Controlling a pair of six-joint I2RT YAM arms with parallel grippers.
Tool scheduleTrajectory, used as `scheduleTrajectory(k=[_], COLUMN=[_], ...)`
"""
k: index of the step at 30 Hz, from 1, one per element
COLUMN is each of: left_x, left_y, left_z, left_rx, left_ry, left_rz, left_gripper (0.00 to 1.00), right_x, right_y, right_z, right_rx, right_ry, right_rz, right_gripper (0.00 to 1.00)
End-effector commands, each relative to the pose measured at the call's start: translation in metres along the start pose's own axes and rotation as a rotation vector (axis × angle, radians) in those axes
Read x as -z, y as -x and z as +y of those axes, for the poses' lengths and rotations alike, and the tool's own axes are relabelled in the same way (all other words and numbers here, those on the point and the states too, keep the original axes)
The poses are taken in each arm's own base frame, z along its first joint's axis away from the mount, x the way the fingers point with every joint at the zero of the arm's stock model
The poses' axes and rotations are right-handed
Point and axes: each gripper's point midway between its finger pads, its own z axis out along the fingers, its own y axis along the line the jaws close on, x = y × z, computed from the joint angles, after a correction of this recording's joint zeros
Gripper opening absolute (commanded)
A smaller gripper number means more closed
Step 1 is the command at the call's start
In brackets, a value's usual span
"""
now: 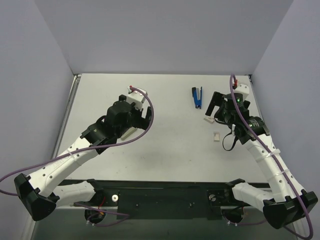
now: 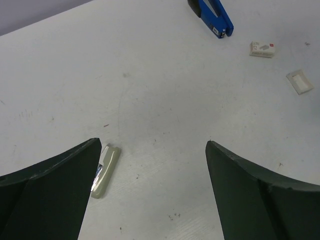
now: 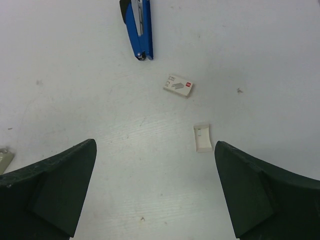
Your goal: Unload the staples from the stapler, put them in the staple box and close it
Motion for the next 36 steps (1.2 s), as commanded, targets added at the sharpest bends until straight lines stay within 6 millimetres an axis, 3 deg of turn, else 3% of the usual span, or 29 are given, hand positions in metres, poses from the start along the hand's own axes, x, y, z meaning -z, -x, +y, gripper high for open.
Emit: scheduleTrajectory(k=[1,6,10,16,21,30,36], left_x=[0.002,0.002,0.0,-0.009,-0.019,-0.034,-0.051], left_y=[0.002,-0.002,-0.006,-0.025,-0.04,-0.095,-0.126], left_z=[-0.002,0.002,0.003,0.014,0.026,0.057,0.084], left_rx=[-0.03,-0.04,-0.047,-0.074,-0.084,-0.018,0.029], left_ry=[-0.018,0.001,0.011,0.089,0.179,0.257,0.3], left_rz=[-0.008,0.011,0.031,0.123,0.204,0.399,0.487], left_gripper=[0.97,0.97,0.97,0.97,0.97,0.96,0.93], right_x=[0.008,0.004,0.0,-0.003,-0.003,-0.014,-0.016], right_y=[0.016,0.004,-0.003,-0.013,-0.025,-0.08,-0.097], right_z=[-0.012,0.009,0.012,0.02,0.04,0.085,0.105], right_rx=[-0.067,-0.031,-0.029,-0.012,0.022,0.149,0.172], right_ry=[-0.051,0.058,0.077,0.129,0.191,0.255,0.301], right_rz=[-0.095,-0.039,-0.024,-0.004,0.04,0.165,0.191], right_gripper=[1.0,1.0,1.0,1.0,0.99,0.98,0.97])
